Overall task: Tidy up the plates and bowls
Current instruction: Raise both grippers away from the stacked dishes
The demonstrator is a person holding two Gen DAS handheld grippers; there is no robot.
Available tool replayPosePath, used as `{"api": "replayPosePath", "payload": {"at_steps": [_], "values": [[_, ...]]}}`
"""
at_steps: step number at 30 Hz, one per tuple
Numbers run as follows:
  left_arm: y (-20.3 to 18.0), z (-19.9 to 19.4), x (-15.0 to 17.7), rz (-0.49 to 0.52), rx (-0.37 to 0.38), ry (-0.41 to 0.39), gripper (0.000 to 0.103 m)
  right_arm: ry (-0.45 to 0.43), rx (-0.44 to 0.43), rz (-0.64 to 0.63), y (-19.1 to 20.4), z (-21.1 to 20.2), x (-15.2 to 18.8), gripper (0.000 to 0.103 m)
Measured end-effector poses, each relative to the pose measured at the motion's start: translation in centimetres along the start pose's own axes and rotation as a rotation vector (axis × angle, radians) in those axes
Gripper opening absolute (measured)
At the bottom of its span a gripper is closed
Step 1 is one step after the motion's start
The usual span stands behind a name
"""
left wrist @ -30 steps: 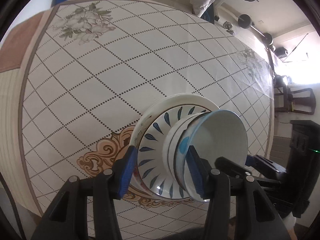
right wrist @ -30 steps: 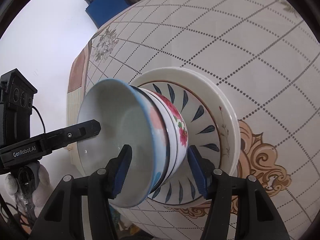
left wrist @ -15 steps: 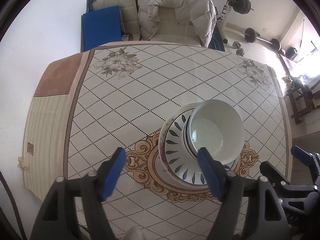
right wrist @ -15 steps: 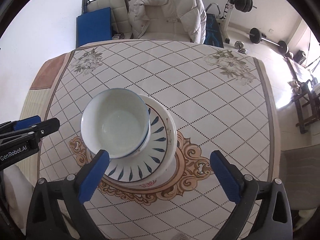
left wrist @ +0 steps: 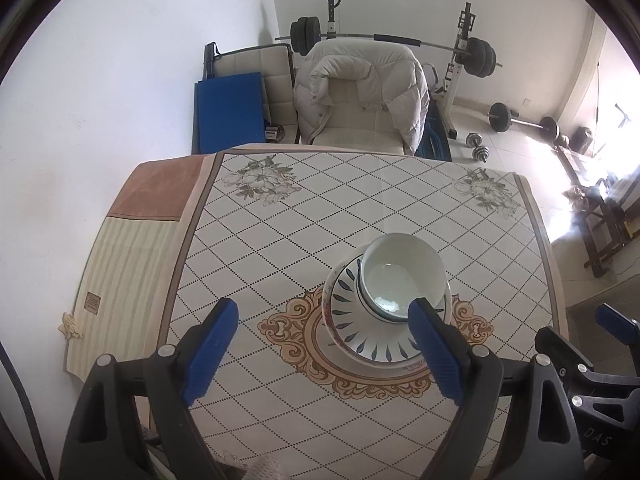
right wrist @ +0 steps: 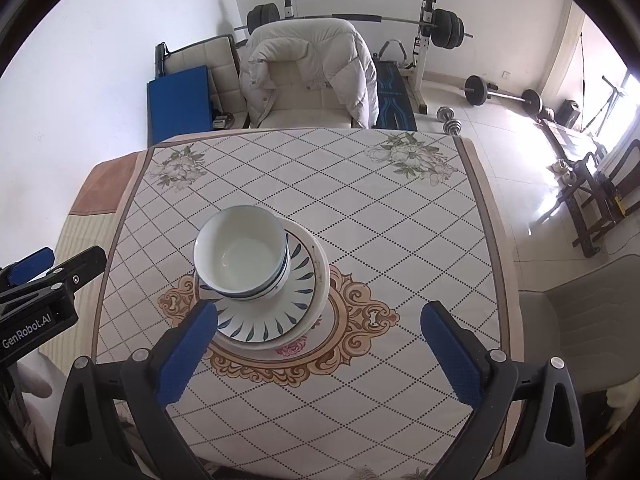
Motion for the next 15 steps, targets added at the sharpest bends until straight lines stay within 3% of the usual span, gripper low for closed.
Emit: {"api": "replayPosePath", "payload": {"at_steps": [7, 15], "values": [[0.6, -6.6, 1.6, -0.008, -0.028, -0.082, 0.087, -0.089, -0.021, -0.031, 1.2, -6.4, 0.8, 0.103], [1.6, -12.7, 4.7, -0.026, -0.06, -0.119, 0.087, -0.18, 0.0, -0.08, 2.6, -14.4, 3.4, 0.103]]}}
Point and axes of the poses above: each gripper's, at about its wrist camera, not at the fingertips, and z roughly the way its jaws point, y to its left, x to its underside, the point moved 9 cm from there along z, roughly the way its jaws point, and after that the axes turned 8 degrees about -x, right-handed, at the moved point
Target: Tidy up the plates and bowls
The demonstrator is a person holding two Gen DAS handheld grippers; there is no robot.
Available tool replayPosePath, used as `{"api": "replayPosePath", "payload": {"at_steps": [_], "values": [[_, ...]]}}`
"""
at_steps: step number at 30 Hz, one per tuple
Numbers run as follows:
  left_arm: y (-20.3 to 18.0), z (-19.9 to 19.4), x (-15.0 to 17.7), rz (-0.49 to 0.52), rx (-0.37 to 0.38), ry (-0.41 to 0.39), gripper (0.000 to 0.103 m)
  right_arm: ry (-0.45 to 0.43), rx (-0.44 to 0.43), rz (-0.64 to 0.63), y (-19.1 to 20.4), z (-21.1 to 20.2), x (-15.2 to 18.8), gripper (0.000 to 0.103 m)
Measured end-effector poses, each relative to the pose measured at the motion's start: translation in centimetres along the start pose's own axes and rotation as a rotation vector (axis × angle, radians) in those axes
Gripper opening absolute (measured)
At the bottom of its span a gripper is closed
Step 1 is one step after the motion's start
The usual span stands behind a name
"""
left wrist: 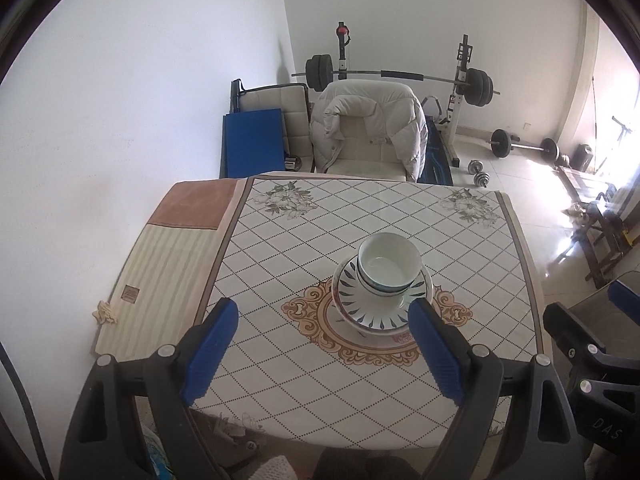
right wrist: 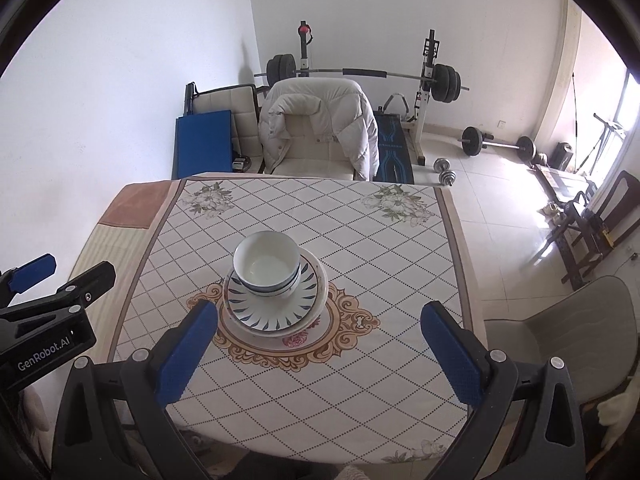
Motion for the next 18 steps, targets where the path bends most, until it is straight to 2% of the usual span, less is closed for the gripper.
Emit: {"api": "replayPosePath", "payload": {"at_steps": [8, 18], "values": [[0.2, -3.9, 1.7, 0.003, 0.022, 0.011, 0.087, -0.039, 0.027, -0.019, 1.0, -7.0, 1.7, 0.103], [2.1, -9.9, 1.9, -0.014, 0.022, -0.1, 0.087, -0.074, 0.09, 0.001, 1.6, -14.7, 3.9, 0.103]]}}
Point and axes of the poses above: each gripper's, at about its wrist camera, not at the fingertips, and z roughly the way its jaws point, y to its left, x to its underside, the point moved 9 cm from there along z, roughly the way its jaws point, and after that the axes turned 8 degrees about -x, right-handed, at the moved point
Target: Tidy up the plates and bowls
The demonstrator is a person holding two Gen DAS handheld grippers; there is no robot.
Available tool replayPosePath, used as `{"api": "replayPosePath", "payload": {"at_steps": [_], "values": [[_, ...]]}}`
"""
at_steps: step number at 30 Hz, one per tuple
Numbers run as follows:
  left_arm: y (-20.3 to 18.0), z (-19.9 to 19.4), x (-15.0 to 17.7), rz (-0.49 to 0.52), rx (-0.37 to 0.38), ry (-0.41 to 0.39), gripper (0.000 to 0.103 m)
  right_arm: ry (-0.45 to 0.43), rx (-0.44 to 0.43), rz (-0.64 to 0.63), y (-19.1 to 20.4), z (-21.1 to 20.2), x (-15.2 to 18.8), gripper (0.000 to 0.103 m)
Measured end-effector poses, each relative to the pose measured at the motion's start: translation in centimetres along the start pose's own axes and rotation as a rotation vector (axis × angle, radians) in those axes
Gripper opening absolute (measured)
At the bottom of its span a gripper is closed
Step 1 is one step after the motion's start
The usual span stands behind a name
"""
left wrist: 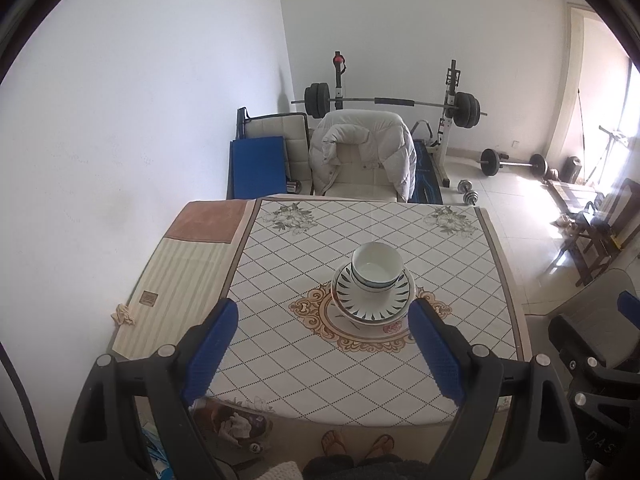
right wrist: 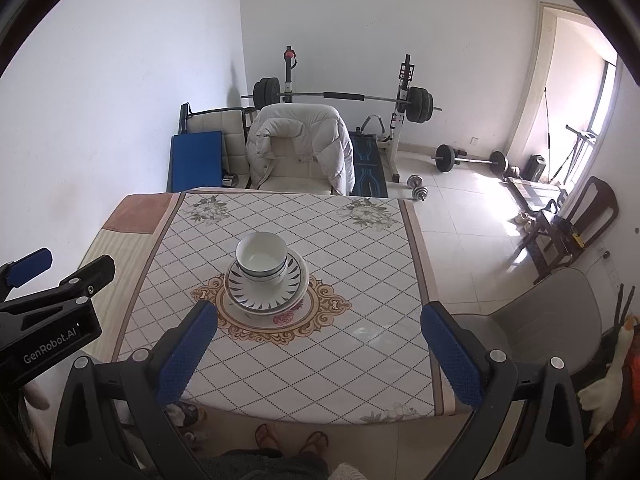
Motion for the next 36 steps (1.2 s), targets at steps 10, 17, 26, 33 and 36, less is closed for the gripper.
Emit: {"api": "replayPosePath", "payload": {"at_steps": [10, 17, 26, 33, 36], "values": [[1.5, -0.8, -0.1, -0.026, 0.015, -0.043, 0.102, -0.067, 0.069, -0.007, -0.3, -3.5, -1.0, 0.103], [2.0, -0.8, 0.2, -0.021, 0.016, -0.044, 0.102, -0.082, 0.093, -0.01, 0.2, -4.5, -1.5, 0.103], [2.8, 1.2, 0.4, -0.021, -0.008, -0.019, 0.102, -0.027, 0.102, 0.006, 0.4, -2.2, -1.1, 0.103], [3.0, 2.9, 1.0, -0.016, -0.014, 0.001, 0.102, -0.021, 0.114, -0.003, 0.7, -0.9, -1.4, 0.103], [3.0, 3.4, 1.2, -0.017, -0.01, 0.012, 0.102, -0.02, 0.12, -0.007, 0.8, -0.8, -1.2, 0.103]]}}
Point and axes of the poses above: each gripper's, at about its wrist camera, not at the fingertips, and z roughly the way its jaws point, y to its left, x to its underside, the point moved 9 cm from there along z, roughly the way its jaws point, and after that the axes turned 8 degrees about -x, right-handed, at the moved point
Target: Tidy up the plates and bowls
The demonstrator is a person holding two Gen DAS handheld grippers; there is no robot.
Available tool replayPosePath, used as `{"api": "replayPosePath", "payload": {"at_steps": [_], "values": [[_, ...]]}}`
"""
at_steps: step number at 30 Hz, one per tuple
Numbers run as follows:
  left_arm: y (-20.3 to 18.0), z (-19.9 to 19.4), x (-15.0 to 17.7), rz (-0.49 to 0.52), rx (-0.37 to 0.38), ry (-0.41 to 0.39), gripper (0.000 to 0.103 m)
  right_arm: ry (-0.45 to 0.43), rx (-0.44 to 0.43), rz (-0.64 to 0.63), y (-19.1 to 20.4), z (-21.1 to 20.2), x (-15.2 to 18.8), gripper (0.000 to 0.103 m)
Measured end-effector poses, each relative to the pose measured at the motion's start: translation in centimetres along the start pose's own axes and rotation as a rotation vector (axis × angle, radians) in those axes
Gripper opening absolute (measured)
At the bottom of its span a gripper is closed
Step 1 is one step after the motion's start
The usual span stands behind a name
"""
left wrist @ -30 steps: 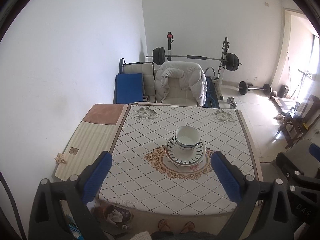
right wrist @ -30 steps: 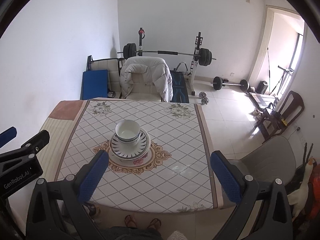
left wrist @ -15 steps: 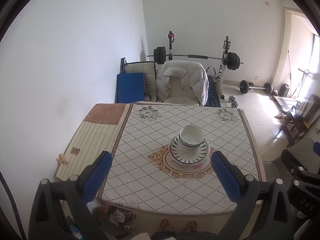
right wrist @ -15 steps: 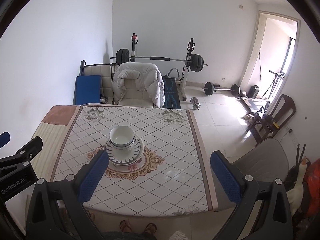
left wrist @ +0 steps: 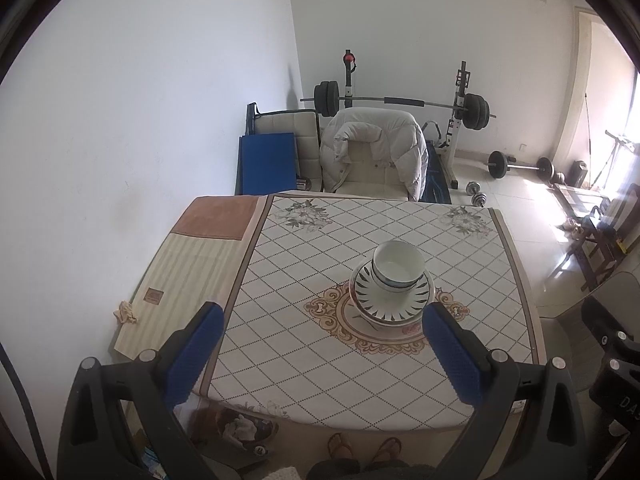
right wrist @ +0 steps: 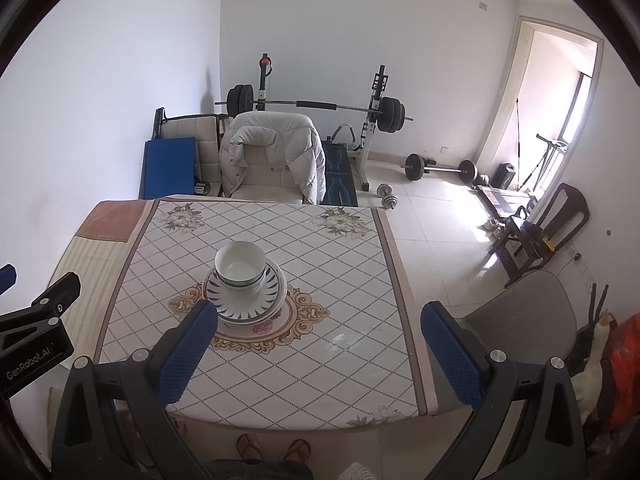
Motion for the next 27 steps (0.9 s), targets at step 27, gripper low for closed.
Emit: {"api": "replayPosePath", "payload": {"at_steps": [27], "values": [[-0.4, 0.0, -0.7, 0.03, -0.012, -0.012, 0.102, 0.03, -0.035, 0.014, -0.1, 2.8, 0.2, 0.103]]}}
Point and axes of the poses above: each gripper's, at about its wrist camera, not at the fingertips, and z roughly the way its jaws point, y to its left, x to its underside, the point moved 9 cm from there along z, roughly the way its jaws point, and after that the axes turned 8 degrees about -x, right-handed, at the moved point
